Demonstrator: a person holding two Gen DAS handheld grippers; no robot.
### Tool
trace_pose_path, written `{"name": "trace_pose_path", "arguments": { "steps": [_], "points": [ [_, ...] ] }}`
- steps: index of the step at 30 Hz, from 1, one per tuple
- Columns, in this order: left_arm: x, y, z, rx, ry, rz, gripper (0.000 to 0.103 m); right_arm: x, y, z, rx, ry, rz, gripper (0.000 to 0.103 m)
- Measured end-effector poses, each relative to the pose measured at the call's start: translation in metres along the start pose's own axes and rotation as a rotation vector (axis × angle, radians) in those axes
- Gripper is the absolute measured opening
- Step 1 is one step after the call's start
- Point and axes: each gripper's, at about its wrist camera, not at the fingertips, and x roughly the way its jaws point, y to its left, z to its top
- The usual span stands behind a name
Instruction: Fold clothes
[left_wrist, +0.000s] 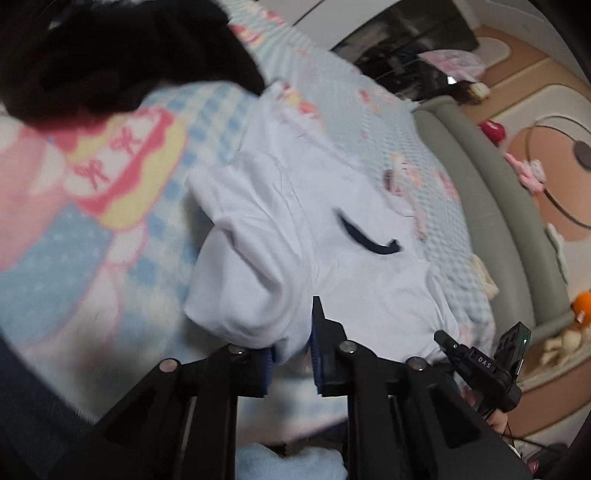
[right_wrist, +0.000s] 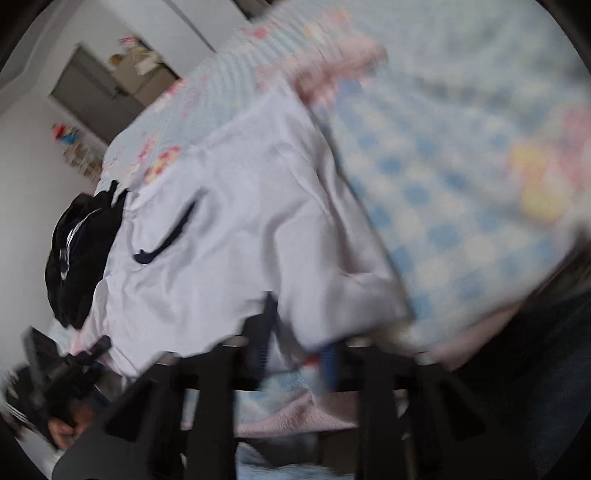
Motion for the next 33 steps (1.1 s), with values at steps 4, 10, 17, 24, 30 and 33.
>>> {"name": "trace_pose_path", "arguments": {
  "steps": [4,10,17,24,30,33],
  "points": [
    [-0.021,-0.006,0.002,0.011,0.015,-0.008,0.015,-0.022,0.002,-0.010,0.000,-0.004,0.035,0.008],
    [-0.029,0.007,-0.007,-0.074,0.109,-0.056,0.015,-0.037,-0.006,-0.030,0.048,0.038,0.067,0.008],
    [-0.011,-0.019,0.051,-0.001,0.161,-0.068,0.015,-0.039,0.003,-0.009,0.045,0.050,0.049,0.008],
    [0.045,-0.020,0.153,-0.023,0.062,-0.082,0.048,0.001,0.011,0.091,0.070,-0.023,0.132,0.041],
    [0.057,-0.002,0.160,0.066,-0.036,-0.051,0.056,0.009,0.016,0.127,-0.007,-0.135,0.076,0.068],
    [0.077,-0.011,0.149,0.168,0.004,-0.056,0.056,0.028,0.020,0.128,-0.120,-0.092,-0.026,0.067]
  ]
}}
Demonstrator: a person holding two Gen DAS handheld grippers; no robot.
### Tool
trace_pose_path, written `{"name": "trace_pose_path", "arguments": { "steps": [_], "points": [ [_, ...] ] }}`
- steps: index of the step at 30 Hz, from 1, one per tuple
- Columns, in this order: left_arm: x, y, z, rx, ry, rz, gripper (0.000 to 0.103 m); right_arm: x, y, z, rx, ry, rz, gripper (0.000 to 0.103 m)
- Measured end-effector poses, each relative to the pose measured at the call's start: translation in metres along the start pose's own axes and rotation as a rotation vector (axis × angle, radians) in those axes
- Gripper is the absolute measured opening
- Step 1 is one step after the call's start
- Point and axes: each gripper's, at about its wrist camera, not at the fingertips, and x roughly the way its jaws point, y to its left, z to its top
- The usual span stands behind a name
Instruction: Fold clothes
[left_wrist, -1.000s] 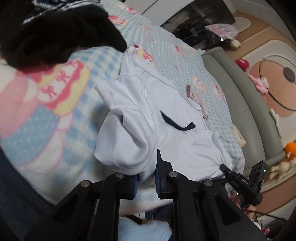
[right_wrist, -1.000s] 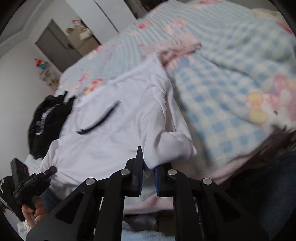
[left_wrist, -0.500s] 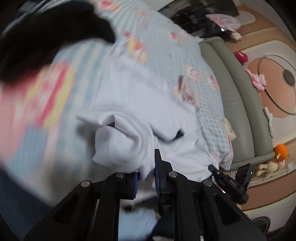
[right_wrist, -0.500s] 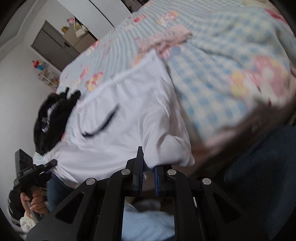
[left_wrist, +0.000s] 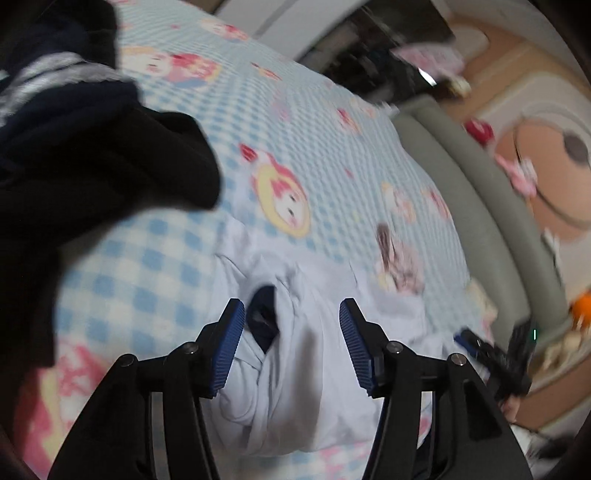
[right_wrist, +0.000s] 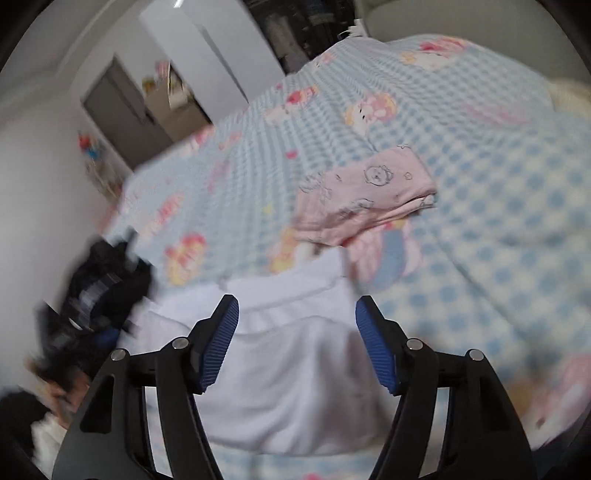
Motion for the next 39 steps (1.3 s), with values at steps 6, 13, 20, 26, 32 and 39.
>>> {"name": "trace_pose_path", "arguments": {
  "steps": [6,13,20,26,32,39],
  "points": [
    [0.039,-0.023,-0.021,0.165,0.091,0.083,0.048,0.025,0.014,-0.024,-0.137,0.112,0.045,0.069],
    [0.014,-0.043,-0.008,0.219,-0.031,0.159,0.007,0.020,0.020,-0.008,-0.161,0.019,0.036,0.004],
    [0.019,-0.026,0.030,0.169,-0.078,0.169,0.013,0.024,0.018,0.037,-0.120,-0.097,-0.005,0.004],
    [0.049,0.000,0.028,0.104,0.011,0.219,0.049,0.087,-0.009,0.035,-0.008,0.099,-0.086,0.022],
    [0.050,0.012,0.035,0.084,-0.013,0.235,0.008,0.058,-0.017,0.025,-0.009,0.048,0.005,0.078],
    [0.050,0.000,0.058,0.127,0.003,0.302,0.036,0.053,-0.024,0.009,0.021,0.084,0.025,0.017]
  ]
}}
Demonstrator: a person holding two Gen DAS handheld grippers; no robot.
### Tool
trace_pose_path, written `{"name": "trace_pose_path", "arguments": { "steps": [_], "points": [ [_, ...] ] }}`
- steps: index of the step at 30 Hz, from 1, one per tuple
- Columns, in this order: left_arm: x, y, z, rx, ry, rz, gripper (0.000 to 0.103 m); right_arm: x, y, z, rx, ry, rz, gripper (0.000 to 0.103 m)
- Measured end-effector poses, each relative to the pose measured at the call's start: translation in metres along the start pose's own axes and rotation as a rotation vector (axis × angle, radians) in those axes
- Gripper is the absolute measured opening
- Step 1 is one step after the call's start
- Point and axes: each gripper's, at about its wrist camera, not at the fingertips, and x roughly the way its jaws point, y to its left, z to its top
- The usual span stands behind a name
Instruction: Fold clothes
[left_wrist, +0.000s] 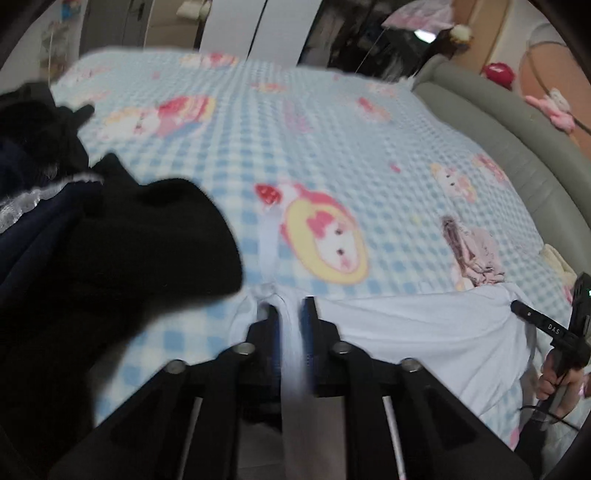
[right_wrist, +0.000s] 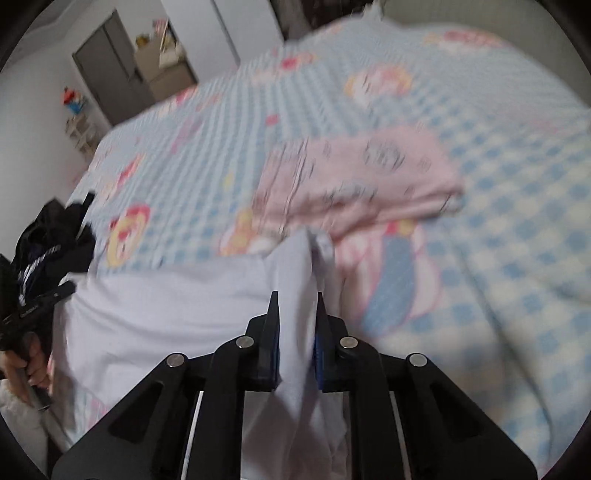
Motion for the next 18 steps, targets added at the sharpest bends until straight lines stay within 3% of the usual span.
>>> {"name": "trace_pose_path", "arguments": {
  "steps": [2,3,4,5,6,7,10,11,12,13,14,15,18],
  "points": [
    [-0.013,0.017,-0.011,-0.092,-0.002,-0.033,0.049,-0.001,-0.002,-0.005,0.009,0.010,0.006,0.034],
    [-0.021,0.024,-0.022,-0.126,-0.017,-0.056,0.061,-0.002,-0.003,-0.007,0.013,0.015,0.009,0.041],
    [-0.031,0.030,-0.037,-0.166,-0.025,-0.070,0.067,-0.002,-0.004,-0.009,0.017,0.020,0.012,0.045],
    [-0.037,0.035,-0.052,-0.207,-0.021,-0.086,0.073,-0.003,-0.005,-0.012,0.021,0.025,0.014,0.060],
    [-0.038,0.039,-0.066,-0.243,-0.005,-0.116,0.074,-0.003,-0.006,-0.014,0.026,0.030,0.017,0.076],
    [-0.036,0.040,-0.077,-0.270,0.022,-0.157,0.075,-0.004,-0.007,-0.016,0.030,0.036,0.020,0.081],
    [-0.019,0.028,-0.089,-0.245,0.067,-0.180,0.075,0.001,-0.010,-0.025,0.036,0.070,0.025,0.082],
    [-0.015,0.021,-0.087,-0.213,0.065,-0.159,0.060,0.011,-0.010,-0.029,0.030,0.095,0.014,0.082],
    [-0.011,0.015,-0.085,-0.189,0.073,-0.147,0.020,0.018,-0.010,-0.032,0.031,0.097,0.002,0.076],
    [-0.011,0.010,-0.083,-0.172,0.077,-0.141,0.017,0.023,-0.011,-0.034,0.036,0.090,-0.006,0.068],
    [-0.020,0.008,-0.084,-0.171,0.070,-0.150,0.014,0.023,-0.010,-0.034,0.045,0.080,-0.002,0.041],
    [-0.029,0.005,-0.084,-0.170,0.063,-0.158,0.013,0.020,-0.007,-0.032,0.059,0.067,0.010,0.027],
    [-0.055,-0.003,-0.084,-0.166,0.041,-0.184,0.013,-0.005,0.003,-0.029,0.062,0.011,0.034,0.013]
  ]
}}
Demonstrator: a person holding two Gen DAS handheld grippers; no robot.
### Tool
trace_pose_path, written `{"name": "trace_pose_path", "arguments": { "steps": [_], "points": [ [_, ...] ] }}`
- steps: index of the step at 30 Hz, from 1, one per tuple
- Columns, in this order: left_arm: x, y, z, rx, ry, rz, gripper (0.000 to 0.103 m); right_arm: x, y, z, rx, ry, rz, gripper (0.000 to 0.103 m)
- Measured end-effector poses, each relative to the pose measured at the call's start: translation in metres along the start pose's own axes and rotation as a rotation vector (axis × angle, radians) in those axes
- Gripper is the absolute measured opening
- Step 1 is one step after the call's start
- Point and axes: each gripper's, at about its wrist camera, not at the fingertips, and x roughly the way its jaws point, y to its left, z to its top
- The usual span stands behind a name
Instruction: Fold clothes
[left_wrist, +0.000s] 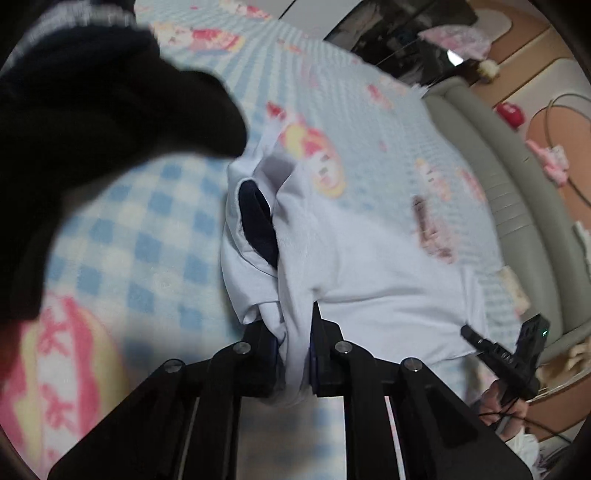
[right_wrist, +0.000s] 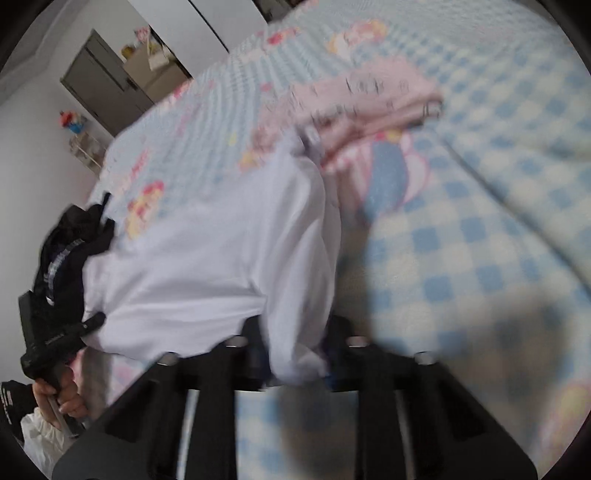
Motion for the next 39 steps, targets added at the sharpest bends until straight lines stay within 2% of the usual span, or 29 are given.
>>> {"name": "trace_pose_path", "arguments": {
  "steps": [3,5,7,9,12,14,15,16,17,19,20,21,24,26,28,32,35,39],
  "points": [
    [-0.025,-0.012,-0.005,0.007,-0.015,-0.025,0.013,-0.027,0.009,-0.007,-0.002,-0.019,0.052,0.011],
    [-0.040,-0.013,-0.022,0.008,0.000,-0.028,0.013,-0.042,0.013,-0.021,-0.018,-0.016,0.065,0.011],
    [-0.044,-0.003,-0.047,-0.035,0.040,-0.017,0.013,-0.051,0.015,-0.043,-0.043,0.004,0.060,0.011],
    [-0.042,0.016,-0.072,-0.119,0.088,-0.034,0.013,-0.049,0.014,-0.069,-0.056,0.038,0.014,0.011],
    [-0.045,0.034,-0.092,-0.161,0.062,-0.065,0.014,-0.053,0.005,-0.089,-0.002,0.036,0.039,0.011],
    [-0.045,0.041,-0.094,-0.150,0.055,-0.034,0.020,-0.058,0.000,-0.097,0.028,0.021,0.052,0.013],
    [-0.046,0.044,-0.094,-0.154,0.049,-0.016,0.024,-0.061,-0.003,-0.097,0.031,0.005,0.033,0.018],
    [-0.049,0.045,-0.095,-0.165,0.035,-0.025,0.025,-0.064,-0.006,-0.098,0.037,-0.011,0.009,0.020],
    [-0.053,0.043,-0.096,-0.164,0.011,-0.036,0.029,-0.067,-0.010,-0.099,0.050,-0.028,-0.023,0.028],
    [-0.061,0.039,-0.099,-0.156,-0.035,-0.048,0.042,-0.078,-0.019,-0.103,0.085,-0.053,-0.044,0.029],
    [-0.064,0.039,-0.102,-0.159,-0.050,-0.058,0.054,-0.085,-0.023,-0.104,0.099,-0.067,-0.035,0.029],
    [-0.063,0.041,-0.105,-0.180,-0.047,-0.083,0.057,-0.091,-0.025,-0.107,0.105,-0.078,-0.019,0.031],
    [-0.050,0.047,-0.114,-0.239,0.016,-0.111,0.057,-0.097,-0.029,-0.116,0.100,-0.079,0.025,0.033],
    [-0.040,0.044,-0.114,-0.226,0.055,-0.084,0.057,-0.092,-0.029,-0.122,0.096,-0.067,0.024,0.033],
    [-0.040,0.042,-0.117,-0.214,0.059,-0.057,0.055,-0.086,-0.029,-0.126,0.094,-0.056,0.014,0.028],
    [-0.039,0.038,-0.121,-0.192,0.066,-0.003,0.040,-0.085,-0.029,-0.129,0.101,-0.065,-0.036,0.023],
    [-0.042,0.043,-0.127,-0.227,0.041,-0.004,0.040,-0.088,-0.029,-0.129,0.105,-0.081,-0.100,0.023],
    [-0.043,0.044,-0.130,-0.231,0.022,-0.002,0.040,-0.090,-0.033,-0.130,0.111,-0.075,-0.138,0.025]
  ]
}}
